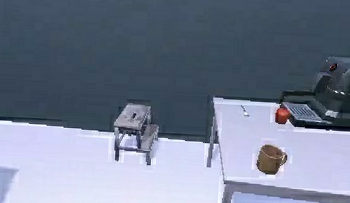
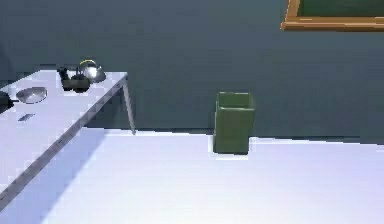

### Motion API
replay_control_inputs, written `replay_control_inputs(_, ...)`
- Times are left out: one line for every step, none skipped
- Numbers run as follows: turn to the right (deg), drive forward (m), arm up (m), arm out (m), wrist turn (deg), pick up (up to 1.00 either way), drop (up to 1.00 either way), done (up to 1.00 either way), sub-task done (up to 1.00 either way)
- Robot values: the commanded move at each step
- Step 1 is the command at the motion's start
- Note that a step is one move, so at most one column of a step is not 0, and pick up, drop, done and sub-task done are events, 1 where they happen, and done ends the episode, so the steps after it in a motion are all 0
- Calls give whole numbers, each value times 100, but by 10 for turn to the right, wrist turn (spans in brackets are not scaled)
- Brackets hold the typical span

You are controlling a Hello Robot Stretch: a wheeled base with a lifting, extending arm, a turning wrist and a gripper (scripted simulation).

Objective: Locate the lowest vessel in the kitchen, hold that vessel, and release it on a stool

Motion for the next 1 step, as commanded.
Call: replay_control_inputs(-450,0,0,0,0,0,0,0,0)
